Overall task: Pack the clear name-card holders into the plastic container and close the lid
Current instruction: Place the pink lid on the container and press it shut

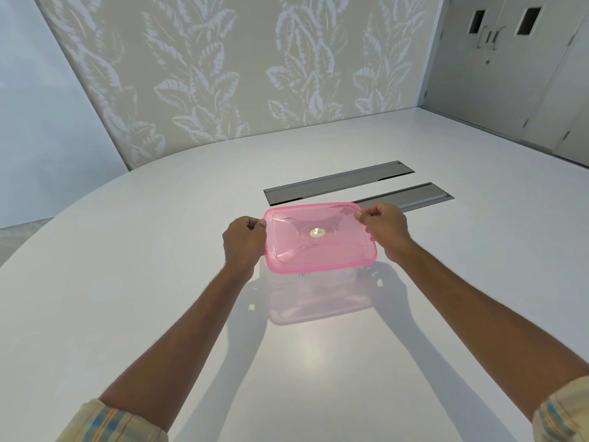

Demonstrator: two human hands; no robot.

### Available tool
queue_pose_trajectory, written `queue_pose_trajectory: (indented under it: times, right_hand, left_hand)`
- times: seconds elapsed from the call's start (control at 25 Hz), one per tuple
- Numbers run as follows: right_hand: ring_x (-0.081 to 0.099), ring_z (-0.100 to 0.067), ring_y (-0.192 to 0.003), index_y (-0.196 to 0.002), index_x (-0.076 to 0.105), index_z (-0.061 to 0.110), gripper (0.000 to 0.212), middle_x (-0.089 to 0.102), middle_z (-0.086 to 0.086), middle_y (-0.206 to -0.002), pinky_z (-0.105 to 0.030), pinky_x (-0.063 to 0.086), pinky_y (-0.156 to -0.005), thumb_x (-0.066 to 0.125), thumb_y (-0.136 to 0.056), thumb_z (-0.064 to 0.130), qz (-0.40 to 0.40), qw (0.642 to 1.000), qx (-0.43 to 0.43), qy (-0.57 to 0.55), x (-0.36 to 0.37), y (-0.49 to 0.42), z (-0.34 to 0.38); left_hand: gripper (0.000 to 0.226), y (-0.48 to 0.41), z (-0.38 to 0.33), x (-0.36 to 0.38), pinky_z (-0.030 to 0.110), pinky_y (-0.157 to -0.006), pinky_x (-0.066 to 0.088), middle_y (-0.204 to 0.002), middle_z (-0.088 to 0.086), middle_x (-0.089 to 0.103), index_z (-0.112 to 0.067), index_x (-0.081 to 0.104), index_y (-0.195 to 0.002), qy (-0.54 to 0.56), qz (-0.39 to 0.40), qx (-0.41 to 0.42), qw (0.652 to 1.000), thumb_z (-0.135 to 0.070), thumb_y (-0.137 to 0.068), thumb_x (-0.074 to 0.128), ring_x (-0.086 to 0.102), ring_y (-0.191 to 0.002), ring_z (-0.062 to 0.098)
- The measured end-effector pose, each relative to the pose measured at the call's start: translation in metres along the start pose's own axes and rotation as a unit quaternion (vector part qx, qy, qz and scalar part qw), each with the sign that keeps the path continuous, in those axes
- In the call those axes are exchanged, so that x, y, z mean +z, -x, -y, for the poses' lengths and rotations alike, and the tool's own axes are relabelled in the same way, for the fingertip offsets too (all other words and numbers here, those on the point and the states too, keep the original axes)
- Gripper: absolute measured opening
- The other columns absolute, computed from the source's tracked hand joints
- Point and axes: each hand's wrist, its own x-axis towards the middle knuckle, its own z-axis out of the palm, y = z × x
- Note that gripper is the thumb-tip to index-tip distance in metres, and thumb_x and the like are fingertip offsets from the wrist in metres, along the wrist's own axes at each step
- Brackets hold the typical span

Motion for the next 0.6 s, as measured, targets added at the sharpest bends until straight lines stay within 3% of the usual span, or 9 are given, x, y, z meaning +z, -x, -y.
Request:
queue_pose_trajectory:
  times: [0.16,0.32,0.44,0.6]
  right_hand:
    - [0.063,-0.02,-0.071,-0.076,0.07,0.014,0.022,0.07,0.0,-0.074,-0.045,0.061,-0.077,0.083,-0.086,0.028,0.008,1.0,0.003,0.02,0.011,-0.008,-0.002]
    - [0.062,-0.022,-0.071,-0.083,0.071,0.006,0.026,0.072,-0.005,-0.079,-0.046,0.061,-0.079,0.083,-0.086,0.029,0.012,0.999,-0.001,0.043,0.022,-0.014,-0.004]
    - [0.062,-0.019,-0.074,-0.088,0.072,0.003,0.029,0.077,-0.009,-0.091,-0.037,0.057,-0.072,0.082,-0.086,0.031,0.009,0.998,-0.004,0.067,0.03,-0.017,-0.006]
    - [0.063,-0.02,-0.074,-0.086,0.071,0.002,0.032,0.076,-0.01,-0.089,-0.03,0.05,-0.065,0.081,-0.086,0.032,0.007,0.995,-0.01,0.094,0.036,-0.018,-0.008]
  left_hand:
    - [0.016,-0.01,0.005,0.001,0.052,-0.084,0.066,-0.091,0.004,0.076,-0.015,0.071,-0.089,-0.02,0.006,-0.006,1.0,-0.03,-0.093,0.064,0.077,-0.091,0.035]
    - [0.015,-0.016,0.012,0.001,0.052,-0.084,0.066,-0.092,0.0,0.075,-0.017,0.071,-0.09,-0.048,-0.001,-0.011,0.999,-0.03,-0.092,0.063,0.076,-0.089,0.032]
    - [0.021,-0.019,0.017,0.004,0.053,-0.083,0.066,-0.091,0.007,0.076,-0.01,0.07,-0.09,-0.079,-0.006,-0.011,0.997,-0.029,-0.093,0.062,0.076,-0.088,0.036]
    - [0.022,-0.021,0.024,0.008,0.051,-0.085,0.065,-0.09,0.005,0.075,-0.008,0.069,-0.087,-0.112,-0.008,-0.009,0.994,-0.028,-0.096,0.061,0.076,-0.088,0.035]
